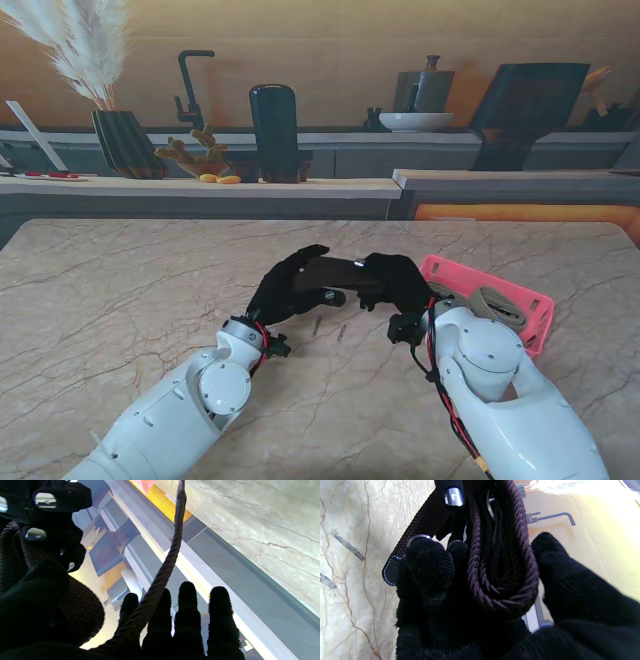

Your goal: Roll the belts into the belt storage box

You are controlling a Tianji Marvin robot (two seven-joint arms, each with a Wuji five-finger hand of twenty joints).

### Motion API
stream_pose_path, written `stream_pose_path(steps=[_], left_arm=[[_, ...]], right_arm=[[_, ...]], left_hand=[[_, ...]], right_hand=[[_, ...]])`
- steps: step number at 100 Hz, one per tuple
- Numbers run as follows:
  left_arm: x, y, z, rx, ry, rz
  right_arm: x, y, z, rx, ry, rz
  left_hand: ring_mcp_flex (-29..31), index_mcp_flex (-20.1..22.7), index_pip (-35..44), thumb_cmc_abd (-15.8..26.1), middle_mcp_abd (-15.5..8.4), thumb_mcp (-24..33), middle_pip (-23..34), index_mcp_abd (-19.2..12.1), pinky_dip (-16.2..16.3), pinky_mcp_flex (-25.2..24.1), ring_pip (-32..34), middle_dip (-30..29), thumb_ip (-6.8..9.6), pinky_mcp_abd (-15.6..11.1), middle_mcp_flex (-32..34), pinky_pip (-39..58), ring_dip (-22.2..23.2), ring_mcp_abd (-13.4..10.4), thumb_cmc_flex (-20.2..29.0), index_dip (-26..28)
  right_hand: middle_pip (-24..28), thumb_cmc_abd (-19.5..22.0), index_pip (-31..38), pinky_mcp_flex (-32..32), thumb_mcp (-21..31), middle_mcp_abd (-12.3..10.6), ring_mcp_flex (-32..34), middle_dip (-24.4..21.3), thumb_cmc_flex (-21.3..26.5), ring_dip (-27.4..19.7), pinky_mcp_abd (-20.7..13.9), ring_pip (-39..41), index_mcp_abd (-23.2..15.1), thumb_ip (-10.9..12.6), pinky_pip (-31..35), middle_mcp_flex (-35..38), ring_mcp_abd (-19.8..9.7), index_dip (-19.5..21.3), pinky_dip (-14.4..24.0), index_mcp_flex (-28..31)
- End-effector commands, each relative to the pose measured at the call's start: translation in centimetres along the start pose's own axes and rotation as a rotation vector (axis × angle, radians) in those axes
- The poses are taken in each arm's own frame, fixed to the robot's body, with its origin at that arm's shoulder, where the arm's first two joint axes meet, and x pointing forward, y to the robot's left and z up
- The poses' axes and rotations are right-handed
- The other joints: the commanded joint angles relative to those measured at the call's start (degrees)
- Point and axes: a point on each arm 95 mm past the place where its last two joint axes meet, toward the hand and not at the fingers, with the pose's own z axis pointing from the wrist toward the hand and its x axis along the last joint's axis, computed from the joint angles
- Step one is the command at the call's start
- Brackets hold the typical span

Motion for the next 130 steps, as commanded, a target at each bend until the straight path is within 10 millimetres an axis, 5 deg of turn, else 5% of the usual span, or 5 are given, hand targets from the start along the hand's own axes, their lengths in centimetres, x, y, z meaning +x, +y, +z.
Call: stream_pose_path(steps=[1, 38, 66, 117, 130], left_arm=[[-0.2, 0.4, -0.1, -0.005, -0.015, -0.008], [0.7, 2.0, 0.1, -0.026, 0.003, -0.107], [1.7, 2.6, -0.2, -0.038, 0.039, -0.181], [3.2, 3.4, -0.6, -0.032, 0.051, -0.284], [3.8, 3.4, -0.8, 0.012, 0.018, -0.342]], right_arm=[[0.5, -0.4, -0.3, 0.006, 0.027, 0.012], [0.0, -1.2, 0.5, 0.056, -0.001, 0.092], [-1.1, -2.1, 2.2, 0.122, -0.081, 0.148], [-3.0, -4.4, 4.7, 0.198, -0.171, 0.146], [-3.5, -4.8, 5.2, 0.198, -0.195, 0.134]], left_hand=[[-1.8, -1.5, -2.0, -1.9, -1.1, 1.5, -1.2, -2.2, -0.7, -1.0, -0.9, -0.5, -1.79, -2.2, -1.8, -1.1, -0.5, -2.1, -1.9, -0.6], [-4.5, -4.8, -3.0, -4.0, -1.7, 7.6, -2.6, -3.5, -3.6, -1.5, -3.3, -2.4, -4.57, -5.0, -5.2, -4.4, -3.2, -2.9, -9.3, -2.5], [-6.8, -5.1, -14.8, -7.6, -2.0, 14.0, -3.1, -6.5, -7.6, -2.3, -4.6, -4.4, -6.22, -7.0, -8.3, -6.2, -6.1, -3.3, -12.4, -8.6], [-6.7, -4.9, -15.8, -5.9, -1.7, 13.4, -2.7, -5.9, -7.7, -2.6, -4.3, -4.2, -6.51, -5.9, -7.8, -6.6, -6.0, -3.2, -13.0, -7.5], [-5.0, -5.0, -11.2, -1.1, -2.1, 5.0, -1.3, -4.7, -6.2, -2.2, -3.1, -3.3, -4.37, -4.9, -5.5, -4.8, -5.2, -3.4, -6.7, -3.3]], right_hand=[[1.6, 2.4, 7.9, 1.4, 7.3, -0.5, 0.4, 0.8, 7.7, 1.1, -4.3, 0.7, -13.9, 1.3, 0.5, 0.2, -4.8, 2.8, 1.8, 2.5], [1.3, 2.8, 7.9, 1.8, 6.7, -0.7, 0.6, 1.0, 7.6, 1.3, -4.5, 0.5, -14.4, 1.4, -0.1, 0.3, -5.2, 3.1, 2.6, 2.4], [1.4, 3.0, 7.9, 1.5, 6.5, -0.5, 0.5, 1.2, 7.6, 1.5, -4.4, 0.6, -14.3, 1.4, -0.3, 0.2, -5.1, 3.0, 3.0, 2.3], [1.7, 3.6, 8.0, 1.3, 5.1, -0.1, 0.2, 1.5, 7.4, 2.0, -4.4, 1.4, -16.9, 1.5, -0.2, 0.1, -4.9, 3.4, 4.0, 2.0], [1.4, 4.1, 7.7, 1.5, 3.7, -0.3, 0.6, 1.2, 6.8, 1.7, -4.2, 1.1, -19.0, 1.4, 0.0, 0.7, -4.9, 3.2, 4.1, 2.1]])
